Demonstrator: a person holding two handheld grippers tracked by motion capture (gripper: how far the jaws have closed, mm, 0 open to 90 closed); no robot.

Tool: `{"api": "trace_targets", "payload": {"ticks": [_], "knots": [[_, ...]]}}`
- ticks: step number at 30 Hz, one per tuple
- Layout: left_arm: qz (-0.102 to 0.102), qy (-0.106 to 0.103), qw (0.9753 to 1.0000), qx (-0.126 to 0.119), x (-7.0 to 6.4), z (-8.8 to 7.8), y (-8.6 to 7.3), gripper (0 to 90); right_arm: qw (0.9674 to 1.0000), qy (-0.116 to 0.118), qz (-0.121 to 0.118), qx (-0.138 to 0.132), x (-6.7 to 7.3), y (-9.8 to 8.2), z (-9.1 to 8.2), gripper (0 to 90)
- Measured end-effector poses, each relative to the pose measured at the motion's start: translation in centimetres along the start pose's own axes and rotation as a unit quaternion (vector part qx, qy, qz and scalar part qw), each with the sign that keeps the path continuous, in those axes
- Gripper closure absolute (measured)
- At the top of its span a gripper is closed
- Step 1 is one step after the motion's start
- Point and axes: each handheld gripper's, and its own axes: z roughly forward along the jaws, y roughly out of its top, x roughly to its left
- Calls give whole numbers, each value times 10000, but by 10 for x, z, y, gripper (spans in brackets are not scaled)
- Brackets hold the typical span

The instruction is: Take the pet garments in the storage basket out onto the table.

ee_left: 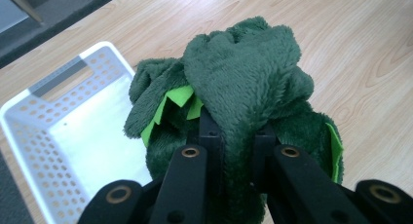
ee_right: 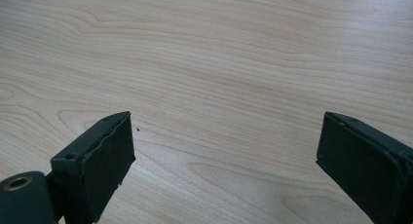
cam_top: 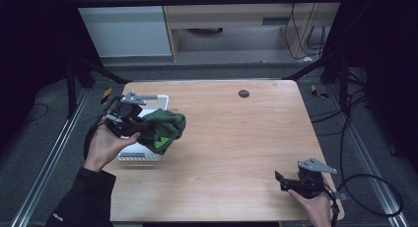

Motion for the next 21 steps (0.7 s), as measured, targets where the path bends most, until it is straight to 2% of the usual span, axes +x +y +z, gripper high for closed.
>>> {"api": "trace_targets", "payload": {"ticks": [4, 21], "knots": [[26, -67, 10000, 17, -6, 6, 3, 814, 10000, -21, -25, -19, -1, 0, 0, 67], [357, -348, 9987, 112, -33, 27, 20, 814, 10000, 3, 1, -29, 0, 0, -1, 67]]}}
